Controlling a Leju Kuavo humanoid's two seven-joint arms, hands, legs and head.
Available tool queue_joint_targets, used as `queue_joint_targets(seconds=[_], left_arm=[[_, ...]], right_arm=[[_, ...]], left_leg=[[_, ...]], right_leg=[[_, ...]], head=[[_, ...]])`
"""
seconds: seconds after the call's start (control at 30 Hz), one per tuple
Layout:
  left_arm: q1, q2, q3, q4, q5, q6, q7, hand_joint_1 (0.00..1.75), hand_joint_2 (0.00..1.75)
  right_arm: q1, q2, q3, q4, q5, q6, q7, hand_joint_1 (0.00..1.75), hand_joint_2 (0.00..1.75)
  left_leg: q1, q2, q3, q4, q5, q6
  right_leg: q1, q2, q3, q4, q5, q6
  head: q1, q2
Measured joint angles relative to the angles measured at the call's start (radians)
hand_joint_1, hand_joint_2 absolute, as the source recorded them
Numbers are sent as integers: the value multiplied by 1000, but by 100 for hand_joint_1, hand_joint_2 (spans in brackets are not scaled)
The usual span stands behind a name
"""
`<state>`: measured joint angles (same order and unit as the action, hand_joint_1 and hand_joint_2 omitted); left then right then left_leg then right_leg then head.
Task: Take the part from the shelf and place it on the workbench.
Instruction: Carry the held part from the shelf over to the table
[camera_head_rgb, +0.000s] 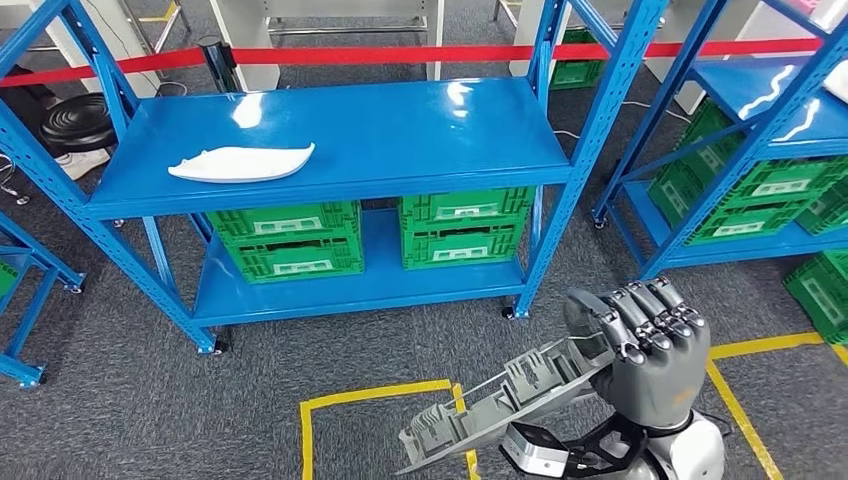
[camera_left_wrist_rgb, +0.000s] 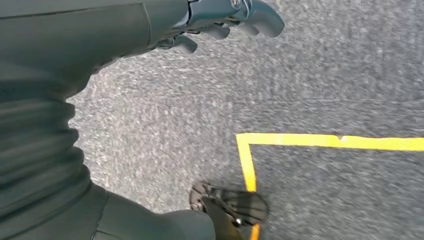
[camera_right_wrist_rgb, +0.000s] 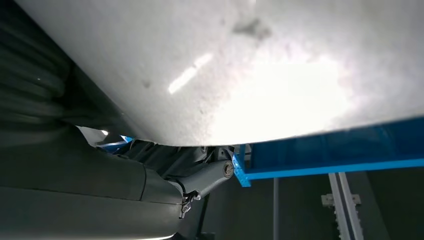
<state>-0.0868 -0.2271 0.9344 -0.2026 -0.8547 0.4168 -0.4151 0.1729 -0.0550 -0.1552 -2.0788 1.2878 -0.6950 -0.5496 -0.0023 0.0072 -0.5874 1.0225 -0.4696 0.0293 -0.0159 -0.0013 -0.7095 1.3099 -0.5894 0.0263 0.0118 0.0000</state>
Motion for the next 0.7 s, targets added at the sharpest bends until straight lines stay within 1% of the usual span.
queue_joint_targets(seconds=[0.03, 0.07, 0.1, 0.13, 0.17, 0.2, 0.23, 0.27, 0.3, 0.33, 0.37, 0.4, 0.43, 0.47, 0.5, 0.53, 0.57, 0.6, 0.63, 0.67, 0.7], left_arm=[[0, 0, 0, 0, 1, 0, -2, 0, 175], [0, -1, 1, 0, 2, 1, -4, 0, 175], [0, -2, 2, 0, 2, 1, -5, 0, 175], [0, -3, 4, 0, 2, 1, -7, 0, 175], [-1, -4, 6, 0, 3, 1, -9, 0, 175], [-1, -5, 9, 0, 3, 1, -11, 0, 175], [0, -6, 11, 0, 3, 2, -12, 0, 175], [0, -6, 14, 0, 4, 4, -12, 0, 175], [1, -6, 15, 0, 4, 6, -10, 0, 175], [2, -6, 17, 0, 4, 8, -8, 0, 175], [2, -5, 18, 0, 4, 9, -4, 0, 175], [2, -5, 18, 0, 4, 10, -1, 0, 175], [2, -5, 19, 0, 4, 10, 2, 0, 175], [2, -5, 19, 0, 3, 11, 4, 0, 175], [1, -4, 21, 0, 3, 11, 5, 0, 175], [1, -4, 22, 0, 3, 11, 6, 0, 175], [1, -4, 23, 0, 2, 11, 7, 0, 175], [0, -4, 24, 0, 1, 11, 7, 0, 175], [-2, -4, 25, 0, -1, 10, 7, 0, 175], [-4, -4, 25, 0, -3, 10, 6, 0, 175], [-5, -4, 25, 0, -4, 9, 4, 0, 175]], right_arm=[[-3, 8, -2, 2, 1, 0, -6, 175, 175], [-6, 16, -3, 2, 3, 0, -10, 175, 175], [-10, 23, -3, 3, 5, 0, -14, 175, 175], [-14, 31, -4, 3, 5, 0, -18, 175, 175], [-17, 37, -4, 3, 4, 0, -20, 175, 175], [-20, 43, -4, 3, 1, 0, -22, 175, 175], [-22, 49, -5, 3, -3, 0, -25, 175, 175], [-23, 54, -5, 4, -7, 0, -28, 175, 175], [-26, 59, -5, 6, -10, 0, -31, 175, 175], [-29, 64, -5, 9, -11, 0, -33, 175, 175], [-32, 69, -6, 12, -11, 1, -34, 175, 175], [-35, 74, -6, 16, -8, 1, -33, 175, 175], [-37, 78, -6, 20, -5, 1, -31, 175, 175], [-38, 81, -7, 25, -2, 1, -29, 175, 175], [-39, 83, -7, 29, -1, 1, -28, 175, 175], [-39, 85, -7, 32, -3, 1, -28, 175, 175], [-40, 87, -8, 34, -7, 1, -30, 175, 175], [-42, 90, -11, 35, -16, 1, -34, 175, 175], [-45, 94, -15, 36, -28, 0, -43, 175, 175], [-47, 98, -20, 36, -41, 0, -54, 175, 175], [-49, 102, -26, 36, -53, 0, -67, 175, 175]], left_leg=[[-1, 0, -19, 5, 11, -1], [-2, 0, -35, 10, 21, -3], [-3, 0, -48, 16, 30, -6], [-4, 0, -57, 20, 38, -10], [-4, -1, -61, 21, 46, -15], [-3, -1, -63, 20, 55, -22], [-2, -1, -63, 16, 65, -28], [0, -1, -65, 14, 72, -35], [1, -3, -71, 19, 62, -41], [2, -5, -81, 39, 31, -48], [4, -7, -93, 76, -17, -54], [5, -8, -105, 128, -73, -59], [7, -8, -114, 189, -118, -64], [8, -8, -116, 243, -139, -68], [9, -7, -109, 277, -135, -70], [10, -7, -90, 283, -111, -71], [11, -7, -54, 256, -83, -72], [12, -8, -2, 200, -66, -71], [12, -9, 58, 125, -68, -68], [10, -11, 104, 57, -85, -63], [8, -12, 132, 10, -102, -55]], right_leg=[[2, 0, 31, -13, 28, -4], [4, 0, 80, -61, 53, -9], [7, 0, 138, -133, 57, -16], [10, 0, 189, -205, 47, -21], [14, 0, 224, -261, 32, -26], [18, 0, 239, -292, 19, -30], [21, 1, 238, -301, 22, -33], [20, -1, 229, -304, 33, -39], [17, -2, 219, -307, 46, -45], [14, -3, 206, -310, 61, -52], [10, -5, 191, -313, 76, -57], [10, -5, 175, -312, 90, -59], [10, -6, 158, -311, 103, -60], [10, -7, 142, -309, 116, -59], [10, -9, 125, -307, 128, -57], [10, -10, 106, -303, 141, -55], [9, -11, 88, -300, 153, -51], [9, -11, 71, -295, 165, -47], [10, -11, 56, -290, 175, -42], [12, -12, 46, -285, 186, -37], [13, -12, 41, -283, 197, -31]], head=[[0, 0], [0, 0], [0, 0], [-1, 0], [-1, 0], [1, 0], [2, 0], [4, 0], [4, 0], [2, 0], [1, 0], [-1, 0], [-2, 0], [-2, 0], [-2, 0], [-2, 0], [-2, 0], [-2, 0], [-2, 0], [-2, 0], [-3, 0]])
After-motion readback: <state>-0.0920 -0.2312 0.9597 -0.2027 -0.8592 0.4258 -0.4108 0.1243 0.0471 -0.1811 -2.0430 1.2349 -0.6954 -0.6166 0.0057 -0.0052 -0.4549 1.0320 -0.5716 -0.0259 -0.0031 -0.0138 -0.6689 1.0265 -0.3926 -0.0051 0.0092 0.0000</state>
